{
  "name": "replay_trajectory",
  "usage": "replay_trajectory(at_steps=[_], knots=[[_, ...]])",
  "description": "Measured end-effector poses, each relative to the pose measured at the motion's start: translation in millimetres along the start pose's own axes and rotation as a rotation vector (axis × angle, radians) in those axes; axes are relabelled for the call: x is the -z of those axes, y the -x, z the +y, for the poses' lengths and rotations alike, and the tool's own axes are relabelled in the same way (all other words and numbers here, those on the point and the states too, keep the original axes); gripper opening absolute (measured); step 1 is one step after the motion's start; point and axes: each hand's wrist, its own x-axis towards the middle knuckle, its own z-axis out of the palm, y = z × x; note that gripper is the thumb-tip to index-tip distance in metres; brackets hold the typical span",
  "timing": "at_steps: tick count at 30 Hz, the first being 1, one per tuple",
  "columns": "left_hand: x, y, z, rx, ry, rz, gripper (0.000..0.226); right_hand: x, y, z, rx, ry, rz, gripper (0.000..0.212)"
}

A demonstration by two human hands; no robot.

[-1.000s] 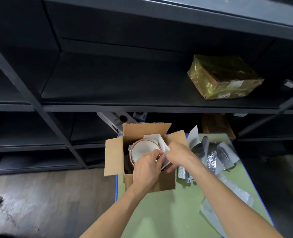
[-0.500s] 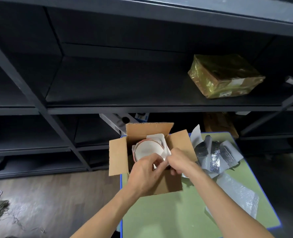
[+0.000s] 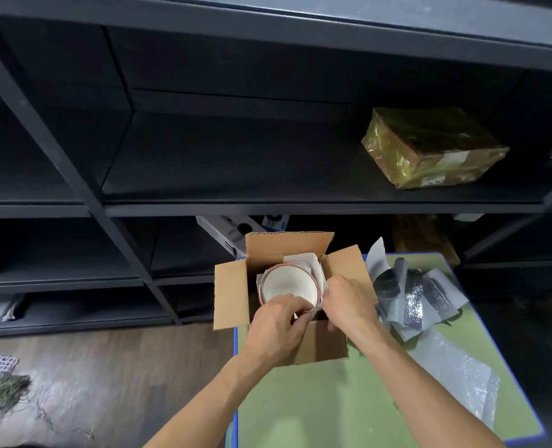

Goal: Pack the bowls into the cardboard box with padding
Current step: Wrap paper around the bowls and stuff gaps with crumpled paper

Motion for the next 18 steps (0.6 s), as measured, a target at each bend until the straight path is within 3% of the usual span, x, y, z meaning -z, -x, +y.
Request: replay_trajectory(at_steps=[4, 9, 18], knots=[[1.2, -3.9, 0.8, 0.051, 0.000, -0.010, 0.035, -1.6, 2.0, 2.5, 0.003, 0.010, 0.000, 0.024], [-0.9, -1.2, 0.7, 0.033, -0.042, -0.014, 0.023, -3.4, 3.5, 8.6, 0.081, 0.091, 0.106, 0.012], [-0.2, -0.9, 6.2, 0.093, -0.036, 0.000, 0.021, -4.8, 0.4, 6.1, 0.081, 0.069, 0.110, 0.014]])
